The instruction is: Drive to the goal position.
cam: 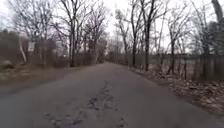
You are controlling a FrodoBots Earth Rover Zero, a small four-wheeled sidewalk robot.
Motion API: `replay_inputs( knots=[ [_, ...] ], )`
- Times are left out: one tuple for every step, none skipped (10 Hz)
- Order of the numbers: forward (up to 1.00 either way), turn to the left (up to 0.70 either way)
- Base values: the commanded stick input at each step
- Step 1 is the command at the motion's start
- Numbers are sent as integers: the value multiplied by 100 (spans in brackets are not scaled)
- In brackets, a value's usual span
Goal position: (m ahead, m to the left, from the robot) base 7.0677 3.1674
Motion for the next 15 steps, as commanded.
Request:
replay_inputs(
  knots=[
    [100, 0],
    [100, 0],
    [100, 0],
    [100, 0],
    [100, 0],
    [100, 0],
    [100, 0],
    [100, 0],
    [100, 0],
    [100, 0],
    [100, 0],
    [100, 0],
    [100, 0],
    [100, 0],
    [100, 40]
  ],
)
